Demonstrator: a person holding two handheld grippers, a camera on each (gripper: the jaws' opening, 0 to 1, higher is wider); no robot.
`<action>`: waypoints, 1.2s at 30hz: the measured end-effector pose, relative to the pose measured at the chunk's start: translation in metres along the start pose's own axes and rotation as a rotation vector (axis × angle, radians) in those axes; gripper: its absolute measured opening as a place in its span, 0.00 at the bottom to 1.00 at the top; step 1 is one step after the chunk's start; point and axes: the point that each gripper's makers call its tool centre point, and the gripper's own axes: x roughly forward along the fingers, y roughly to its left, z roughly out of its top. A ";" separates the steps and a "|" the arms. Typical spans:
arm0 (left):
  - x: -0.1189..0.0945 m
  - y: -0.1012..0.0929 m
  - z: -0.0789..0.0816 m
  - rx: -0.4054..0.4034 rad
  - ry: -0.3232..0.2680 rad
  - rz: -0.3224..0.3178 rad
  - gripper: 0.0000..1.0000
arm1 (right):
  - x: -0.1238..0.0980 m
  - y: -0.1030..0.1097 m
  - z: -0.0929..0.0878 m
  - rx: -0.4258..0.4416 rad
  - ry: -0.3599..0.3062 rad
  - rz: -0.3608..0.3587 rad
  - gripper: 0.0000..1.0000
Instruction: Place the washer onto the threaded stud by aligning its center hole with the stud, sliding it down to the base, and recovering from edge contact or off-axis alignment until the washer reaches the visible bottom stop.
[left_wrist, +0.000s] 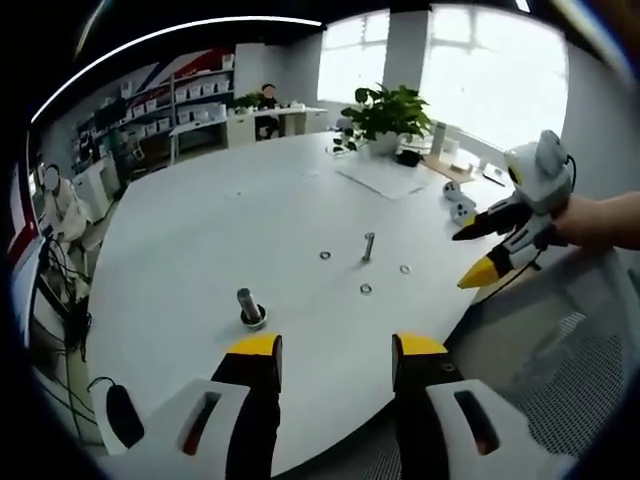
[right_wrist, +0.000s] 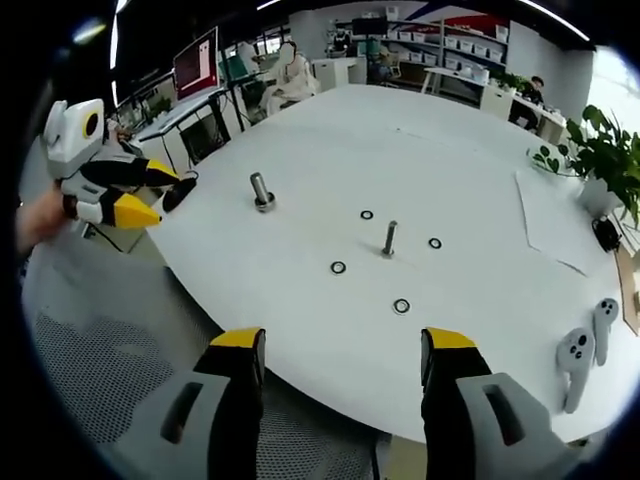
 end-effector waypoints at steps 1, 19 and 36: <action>0.000 -0.001 0.001 -0.003 -0.003 -0.003 0.43 | 0.000 0.000 -0.001 -0.005 0.004 -0.002 0.65; 0.000 -0.005 0.005 0.009 -0.015 -0.019 0.43 | 0.000 -0.006 0.001 -0.052 0.003 -0.043 0.65; 0.000 -0.006 0.004 0.010 -0.010 -0.031 0.42 | 0.005 -0.006 -0.008 -0.123 0.058 -0.065 0.65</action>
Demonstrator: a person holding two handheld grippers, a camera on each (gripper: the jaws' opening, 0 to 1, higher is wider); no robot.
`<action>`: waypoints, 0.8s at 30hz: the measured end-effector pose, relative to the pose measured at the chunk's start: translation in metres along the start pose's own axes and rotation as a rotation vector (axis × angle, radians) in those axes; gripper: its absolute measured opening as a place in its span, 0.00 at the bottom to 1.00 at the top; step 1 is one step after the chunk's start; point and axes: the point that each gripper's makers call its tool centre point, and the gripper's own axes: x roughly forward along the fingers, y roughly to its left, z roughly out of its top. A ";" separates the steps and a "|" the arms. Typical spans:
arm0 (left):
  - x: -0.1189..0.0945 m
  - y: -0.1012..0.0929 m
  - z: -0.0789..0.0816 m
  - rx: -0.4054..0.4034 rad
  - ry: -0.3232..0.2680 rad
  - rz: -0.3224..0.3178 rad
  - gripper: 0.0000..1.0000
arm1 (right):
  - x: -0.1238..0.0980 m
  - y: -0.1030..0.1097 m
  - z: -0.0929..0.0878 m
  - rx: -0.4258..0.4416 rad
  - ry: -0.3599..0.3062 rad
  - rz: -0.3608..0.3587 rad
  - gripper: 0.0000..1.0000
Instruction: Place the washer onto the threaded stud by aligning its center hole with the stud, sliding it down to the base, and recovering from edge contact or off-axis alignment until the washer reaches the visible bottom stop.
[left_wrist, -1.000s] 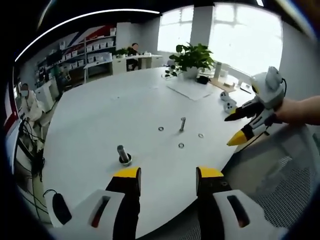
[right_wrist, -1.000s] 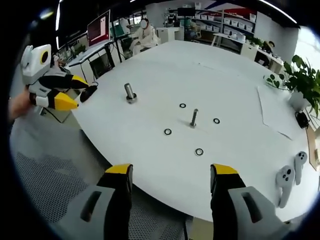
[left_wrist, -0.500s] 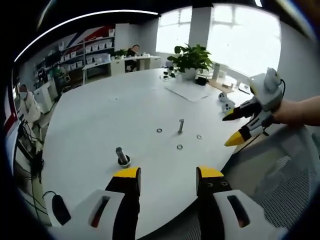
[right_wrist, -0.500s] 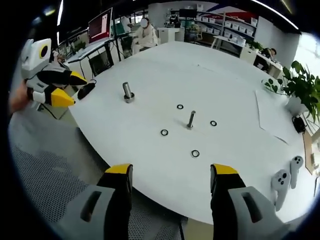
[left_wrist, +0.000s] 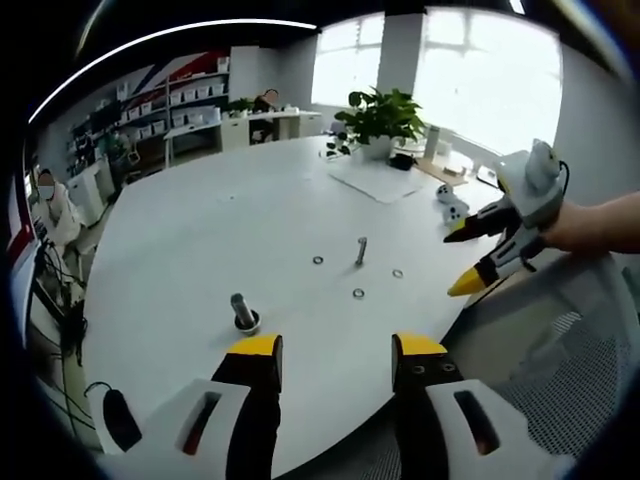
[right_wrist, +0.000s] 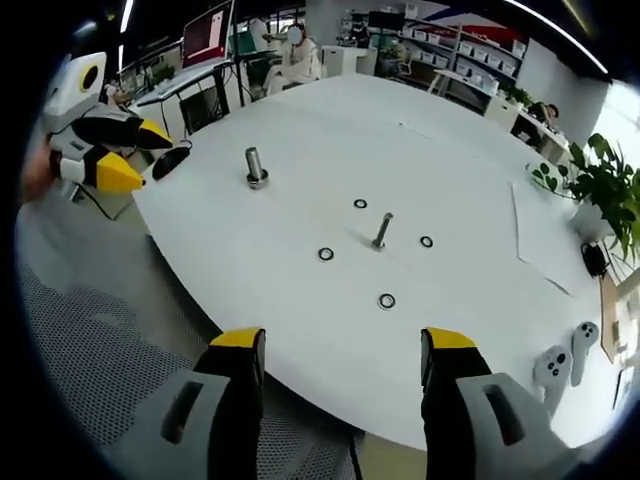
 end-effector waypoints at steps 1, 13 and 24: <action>0.000 -0.001 0.000 0.004 -0.001 -0.002 0.42 | 0.001 0.000 0.000 -0.001 0.000 0.002 0.65; 0.001 0.001 -0.001 -0.023 0.008 -0.008 0.44 | 0.005 0.003 0.006 0.002 -0.008 0.023 0.65; 0.001 0.000 -0.002 -0.023 0.009 -0.015 0.44 | 0.015 -0.003 0.010 0.042 -0.002 0.026 0.65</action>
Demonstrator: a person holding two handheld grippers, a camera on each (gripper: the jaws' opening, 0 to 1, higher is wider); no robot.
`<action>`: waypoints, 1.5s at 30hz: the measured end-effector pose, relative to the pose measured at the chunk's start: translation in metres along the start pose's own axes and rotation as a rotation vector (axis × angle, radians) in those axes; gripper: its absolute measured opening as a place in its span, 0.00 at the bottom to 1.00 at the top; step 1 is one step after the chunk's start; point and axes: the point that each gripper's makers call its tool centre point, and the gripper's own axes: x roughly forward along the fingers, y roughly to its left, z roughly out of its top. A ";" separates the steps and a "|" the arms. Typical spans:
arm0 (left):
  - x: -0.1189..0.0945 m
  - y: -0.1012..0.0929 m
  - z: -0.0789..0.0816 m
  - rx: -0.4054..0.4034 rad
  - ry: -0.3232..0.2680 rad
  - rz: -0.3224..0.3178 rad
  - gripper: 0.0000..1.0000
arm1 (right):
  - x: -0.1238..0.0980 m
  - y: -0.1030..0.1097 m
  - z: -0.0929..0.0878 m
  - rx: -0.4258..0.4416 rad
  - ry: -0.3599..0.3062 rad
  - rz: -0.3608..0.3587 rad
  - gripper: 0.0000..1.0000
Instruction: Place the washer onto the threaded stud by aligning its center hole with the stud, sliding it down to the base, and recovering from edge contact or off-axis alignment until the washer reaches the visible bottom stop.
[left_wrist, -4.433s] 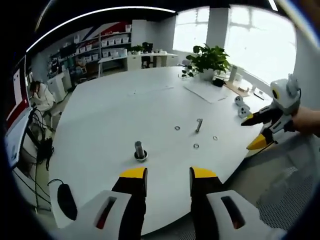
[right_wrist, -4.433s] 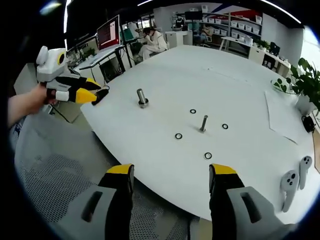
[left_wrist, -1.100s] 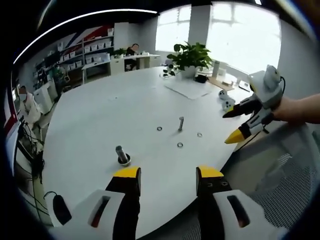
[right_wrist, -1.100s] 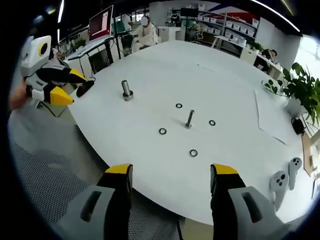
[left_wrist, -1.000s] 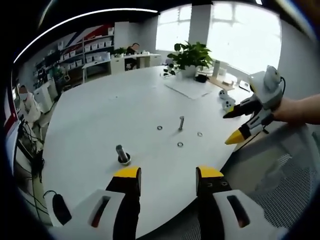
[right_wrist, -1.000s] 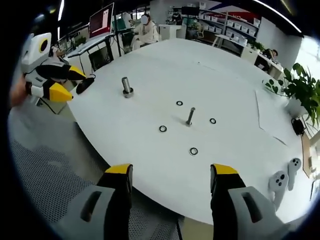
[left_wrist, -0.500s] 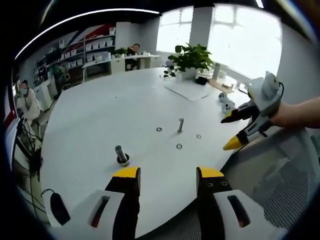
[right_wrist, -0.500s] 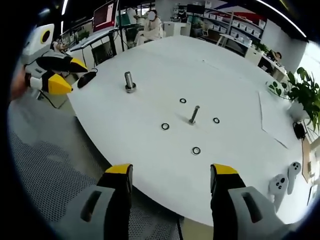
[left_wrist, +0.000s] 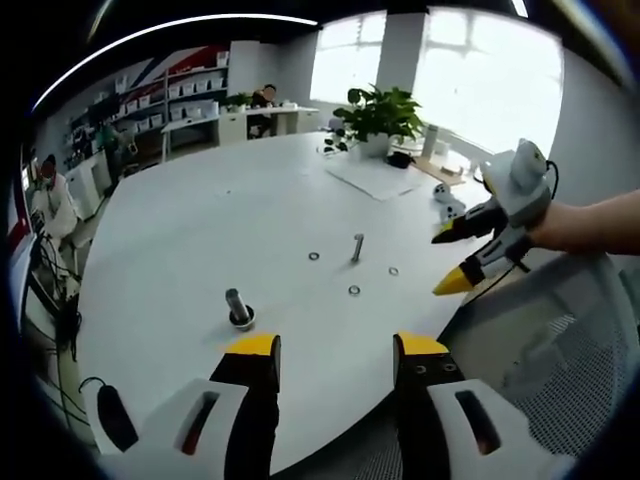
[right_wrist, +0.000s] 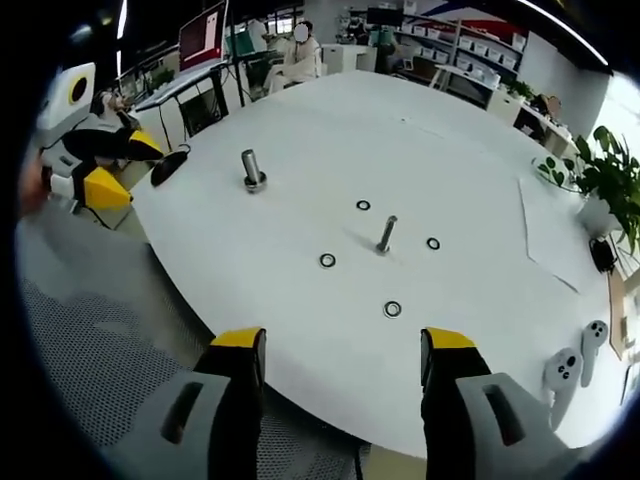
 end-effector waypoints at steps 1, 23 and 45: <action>0.000 0.000 0.000 0.000 -0.002 0.000 0.44 | 0.002 -0.001 0.001 0.000 0.003 0.001 0.65; 0.002 0.001 -0.005 0.014 0.020 0.002 0.43 | 0.055 0.017 0.032 -0.063 0.058 0.083 0.52; 0.003 0.003 -0.011 0.010 0.044 0.007 0.43 | 0.099 0.021 0.023 -0.133 0.210 0.165 0.46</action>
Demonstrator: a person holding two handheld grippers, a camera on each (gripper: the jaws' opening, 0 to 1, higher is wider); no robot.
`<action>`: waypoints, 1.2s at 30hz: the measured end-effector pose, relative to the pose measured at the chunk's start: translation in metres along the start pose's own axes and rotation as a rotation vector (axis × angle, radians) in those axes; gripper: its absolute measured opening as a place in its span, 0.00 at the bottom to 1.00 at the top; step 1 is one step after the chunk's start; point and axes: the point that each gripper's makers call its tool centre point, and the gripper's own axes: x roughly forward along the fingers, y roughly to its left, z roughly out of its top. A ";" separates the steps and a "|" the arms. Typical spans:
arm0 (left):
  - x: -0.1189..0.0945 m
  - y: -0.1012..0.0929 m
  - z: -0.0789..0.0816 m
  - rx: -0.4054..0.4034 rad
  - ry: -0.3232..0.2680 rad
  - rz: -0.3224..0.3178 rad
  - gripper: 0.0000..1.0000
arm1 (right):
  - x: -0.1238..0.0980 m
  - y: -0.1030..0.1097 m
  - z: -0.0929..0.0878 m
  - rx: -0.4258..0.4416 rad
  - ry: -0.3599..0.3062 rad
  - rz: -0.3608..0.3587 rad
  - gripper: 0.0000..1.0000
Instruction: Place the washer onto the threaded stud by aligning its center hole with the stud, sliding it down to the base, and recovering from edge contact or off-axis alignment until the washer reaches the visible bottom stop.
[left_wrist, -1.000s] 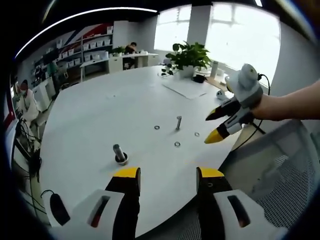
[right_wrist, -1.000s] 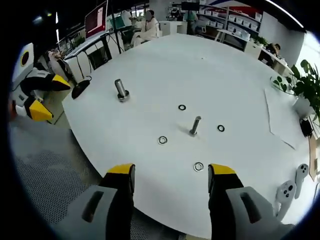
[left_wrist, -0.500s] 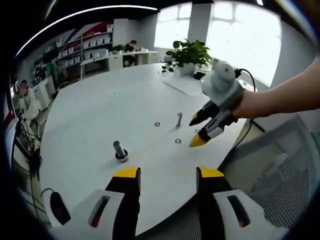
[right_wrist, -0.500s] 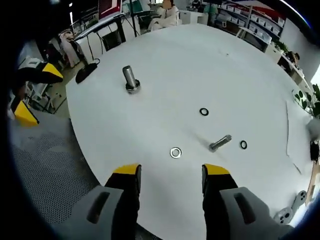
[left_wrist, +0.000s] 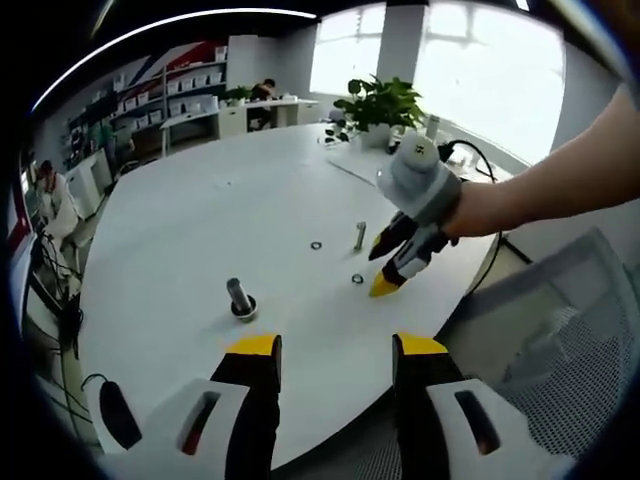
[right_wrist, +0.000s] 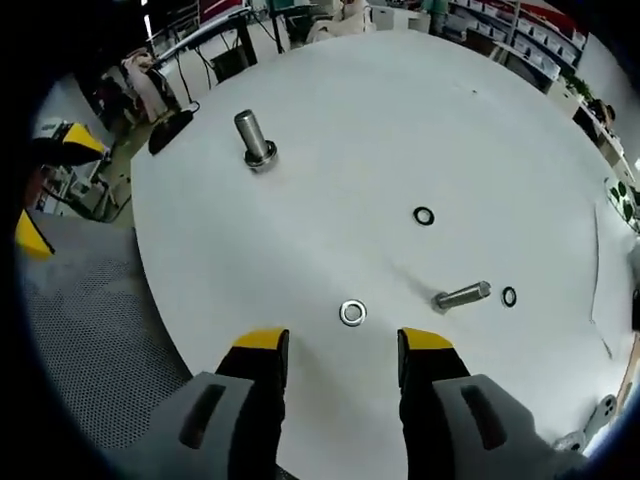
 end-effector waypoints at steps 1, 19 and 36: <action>0.000 -0.001 -0.001 0.001 0.003 -0.002 0.43 | 0.000 0.000 -0.001 -0.006 0.005 -0.003 0.46; 0.001 0.000 -0.003 0.014 0.016 0.003 0.42 | 0.016 0.008 0.009 -0.091 0.038 0.032 0.37; 0.002 -0.001 -0.007 0.021 0.034 -0.001 0.40 | 0.019 0.002 0.008 -0.183 0.145 0.005 0.27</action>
